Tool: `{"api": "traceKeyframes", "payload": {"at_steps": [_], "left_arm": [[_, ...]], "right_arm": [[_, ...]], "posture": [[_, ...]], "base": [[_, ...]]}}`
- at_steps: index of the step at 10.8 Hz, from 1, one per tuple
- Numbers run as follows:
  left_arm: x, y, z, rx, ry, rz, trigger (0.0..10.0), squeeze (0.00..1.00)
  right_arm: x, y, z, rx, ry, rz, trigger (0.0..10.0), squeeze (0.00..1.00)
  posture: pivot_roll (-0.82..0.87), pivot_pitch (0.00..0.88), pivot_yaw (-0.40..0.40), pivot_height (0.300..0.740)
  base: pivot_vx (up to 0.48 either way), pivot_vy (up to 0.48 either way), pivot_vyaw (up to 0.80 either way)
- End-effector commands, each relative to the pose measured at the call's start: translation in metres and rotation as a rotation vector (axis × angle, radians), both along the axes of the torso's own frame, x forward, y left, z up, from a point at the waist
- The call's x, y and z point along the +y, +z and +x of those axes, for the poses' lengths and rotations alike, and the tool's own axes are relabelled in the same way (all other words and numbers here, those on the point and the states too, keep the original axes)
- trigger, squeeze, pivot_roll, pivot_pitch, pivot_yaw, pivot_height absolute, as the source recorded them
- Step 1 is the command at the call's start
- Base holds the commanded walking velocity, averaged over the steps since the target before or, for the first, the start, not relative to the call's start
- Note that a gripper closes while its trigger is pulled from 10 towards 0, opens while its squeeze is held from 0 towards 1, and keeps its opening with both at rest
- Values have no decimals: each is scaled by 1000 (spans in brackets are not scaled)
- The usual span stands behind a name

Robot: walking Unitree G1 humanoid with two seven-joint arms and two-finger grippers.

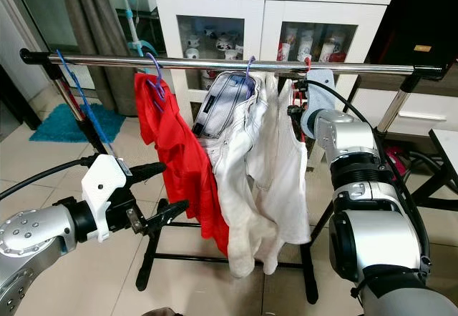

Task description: Hang hanger

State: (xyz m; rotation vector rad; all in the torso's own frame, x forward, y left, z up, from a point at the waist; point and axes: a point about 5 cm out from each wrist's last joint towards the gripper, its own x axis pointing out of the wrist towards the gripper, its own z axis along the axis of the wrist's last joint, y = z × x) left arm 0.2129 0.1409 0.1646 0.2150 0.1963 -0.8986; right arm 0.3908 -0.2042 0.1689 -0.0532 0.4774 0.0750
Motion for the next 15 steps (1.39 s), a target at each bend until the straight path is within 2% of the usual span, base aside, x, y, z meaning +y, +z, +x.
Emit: {"api": "traceKeyframes", "payload": {"at_steps": [1,5,6,8,9,10,11,12,13,14,15], "left_arm": [[-1,1,1,-1,-13,7,10000,290],[-1,2,3,-3,-1,-1,10000,220],[0,2,2,-5,17,-27,10000,24],[-1,1,6,-10,64,-72,10000,0],[-1,2,13,-41,142,-117,10000,0],[0,-1,24,-98,284,-94,10000,0],[0,-2,25,-136,339,-88,10000,0],[-2,-3,21,-154,360,-107,10000,0],[0,-10,20,-105,433,-138,10000,0],[2,-17,18,-103,490,-134,10000,0],[1,-20,15,-104,497,-133,10000,0]], "right_arm": [[2,8,3,-10,6,-2,0,0],[6,11,3,-40,-6,74,0,0],[6,14,3,-68,-16,109,0,0],[8,15,-3,-105,-17,130,0,0],[10,21,-7,-172,-7,140,0,0],[10,28,-16,-288,2,115,0,0],[11,27,-23,-303,14,107,0,0],[17,31,-39,-366,74,97,0,0],[22,28,-58,-429,119,61,0,0],[24,13,-80,-411,121,29,0,0],[27,2,-92,-384,110,33,0,0]], "posture": [[-17,0,64,740],[-19,0,61,740],[-20,0,63,740],[-27,0,67,740],[-21,0,57,740],[-17,0,47,740],[-29,0,52,740],[-35,0,56,740],[-45,0,58,740],[-47,0,54,740],[-47,0,51,740]], "base": [[0,0,0],[0,0,0],[0,0,0],[0,0,0],[0,0,0],[0,0,0],[0,0,0],[0,0,0],[0,0,0],[0,0,0],[0,0,0]]}}
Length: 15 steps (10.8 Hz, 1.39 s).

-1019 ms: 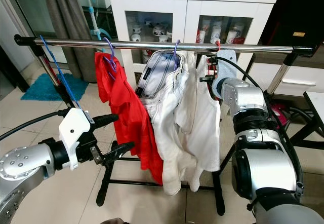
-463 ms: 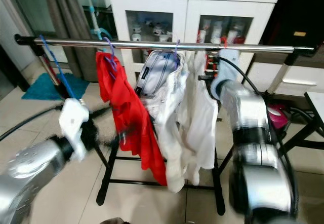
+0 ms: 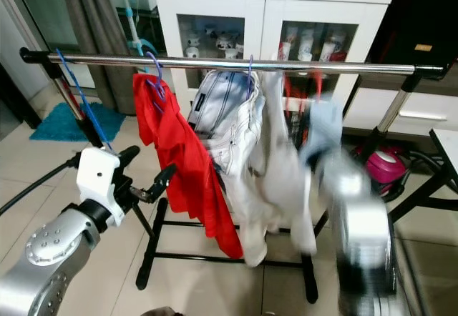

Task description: Hang hanger

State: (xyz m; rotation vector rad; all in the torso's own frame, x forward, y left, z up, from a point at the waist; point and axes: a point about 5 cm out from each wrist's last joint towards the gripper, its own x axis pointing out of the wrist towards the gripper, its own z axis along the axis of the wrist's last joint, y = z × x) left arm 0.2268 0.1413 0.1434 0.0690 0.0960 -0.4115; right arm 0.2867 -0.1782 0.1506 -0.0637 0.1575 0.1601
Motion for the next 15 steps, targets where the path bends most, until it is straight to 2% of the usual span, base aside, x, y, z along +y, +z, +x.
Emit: {"api": "traceKeyframes", "payload": {"at_steps": [1,3,4,6,8,10,13,15], "left_arm": [[0,-1,-2,0,11,14,10000,0],[-1,-5,-6,18,20,5,10000,0],[-1,-5,-6,21,13,-6,10000,0],[-1,-4,-3,13,16,-1,10000,0],[-4,-5,-6,19,15,-12,10000,0],[-4,-8,-5,32,18,-11,10000,0],[-3,-6,-4,23,18,2,10000,0],[-4,-6,-2,25,0,4,10000,0]], "right_arm": [[5,3,-6,-2,8,-37,0,0],[6,-3,-15,10,-22,6,0,0],[2,0,-13,-35,-74,-29,0,0],[3,-1,-12,-26,-110,-35,10000,0],[11,-4,-16,18,-41,12,10000,0],[8,-3,-15,0,-83,-6,10000,0],[12,-4,-15,25,-29,7,10000,0],[7,-3,-14,28,-64,-2,10000,0]], "posture": [[-48,0,39,740],[-50,0,42,740],[-58,0,44,740],[-48,0,16,740],[-50,0,21,740],[-53,0,24,740],[-46,0,22,740],[-51,0,34,740]], "base": [[0,0,0],[0,0,0],[-259,0,0],[-259,0,0],[-278,0,0],[-307,0,0],[-306,0,0],[-294,0,0]]}}
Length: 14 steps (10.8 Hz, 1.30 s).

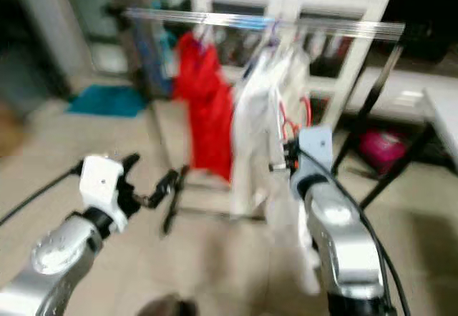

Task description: Hang hanger

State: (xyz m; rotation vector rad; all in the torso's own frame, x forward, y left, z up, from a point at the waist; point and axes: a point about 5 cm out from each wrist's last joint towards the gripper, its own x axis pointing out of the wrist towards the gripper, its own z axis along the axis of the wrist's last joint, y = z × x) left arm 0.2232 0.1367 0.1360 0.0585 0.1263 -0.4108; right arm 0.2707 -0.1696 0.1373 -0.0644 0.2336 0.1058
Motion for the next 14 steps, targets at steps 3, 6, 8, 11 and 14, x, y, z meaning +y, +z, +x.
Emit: {"api": "traceKeyframes", "payload": {"at_steps": [3,6,8,11,14], "left_arm": [[-2,4,8,-7,-36,-4,10000,0],[-24,12,45,-25,-159,-36,10000,1000],[-34,14,67,-28,-173,-61,10000,0],[-50,26,91,-69,-211,-130,10000,0],[-60,31,96,-93,-252,-156,10000,0]], "right_arm": [[17,17,2,-77,135,58,0,0],[46,41,1,-179,354,85,0,0],[56,46,4,-196,424,55,0,0],[68,60,-5,-289,523,58,0,0],[69,63,-6,-312,491,86,0,0]], "posture": [[-55,0,47,740],[-53,0,34,740],[-72,0,43,740],[-87,0,62,740],[-89,0,66,740]], "base": [[-185,0,0],[0,0,0],[0,0,0],[0,0,0],[0,0,0]]}}
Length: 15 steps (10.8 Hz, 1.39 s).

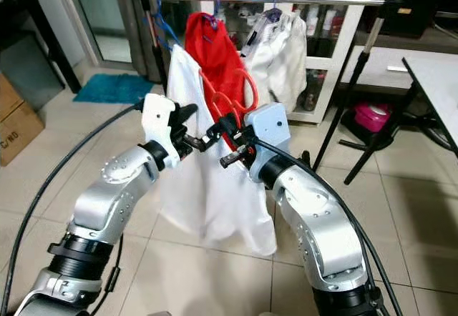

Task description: Hang hanger

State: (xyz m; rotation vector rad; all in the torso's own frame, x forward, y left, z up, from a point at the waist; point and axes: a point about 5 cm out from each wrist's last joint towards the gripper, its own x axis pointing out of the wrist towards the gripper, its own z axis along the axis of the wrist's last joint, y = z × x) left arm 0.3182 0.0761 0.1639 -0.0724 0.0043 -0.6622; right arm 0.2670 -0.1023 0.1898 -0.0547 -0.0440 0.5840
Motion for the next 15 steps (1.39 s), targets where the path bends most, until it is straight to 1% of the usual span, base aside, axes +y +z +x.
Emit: {"api": "traceKeyframes", "payload": {"at_steps": [1,3,4,5,8,10,14,15], "left_arm": [[-1,4,2,-25,-11,-1,10000,0],[-2,8,2,-46,-29,-14,10000,0],[-1,8,5,-63,-14,1,4039,0],[0,8,7,-65,-8,-5,0,0],[0,9,8,-78,-10,-10,0,0],[0,10,8,-89,-14,-13,0,0],[4,9,8,-93,4,-10,0,0],[4,9,8,-94,6,-10,0,0]], "right_arm": [[3,11,-3,-49,28,25,0,0],[6,12,-4,-67,43,15,0,0],[8,13,-4,-72,50,29,0,0],[10,14,-5,-81,67,37,0,0],[11,15,-6,-102,81,28,0,0],[8,14,-4,-114,59,17,0,0],[5,13,-2,-101,42,25,0,0],[5,13,-1,-80,31,50,0,0]], "posture": [[-88,0,65,740],[-87,0,64,740],[-85,0,63,740],[-86,0,64,740],[-86,0,65,740],[-84,0,62,740],[-80,0,58,740],[-81,0,58,740]], "base": [[0,0,0],[0,0,0],[0,0,0],[0,0,0],[0,0,0],[0,0,0],[0,0,0],[0,0,0]]}}
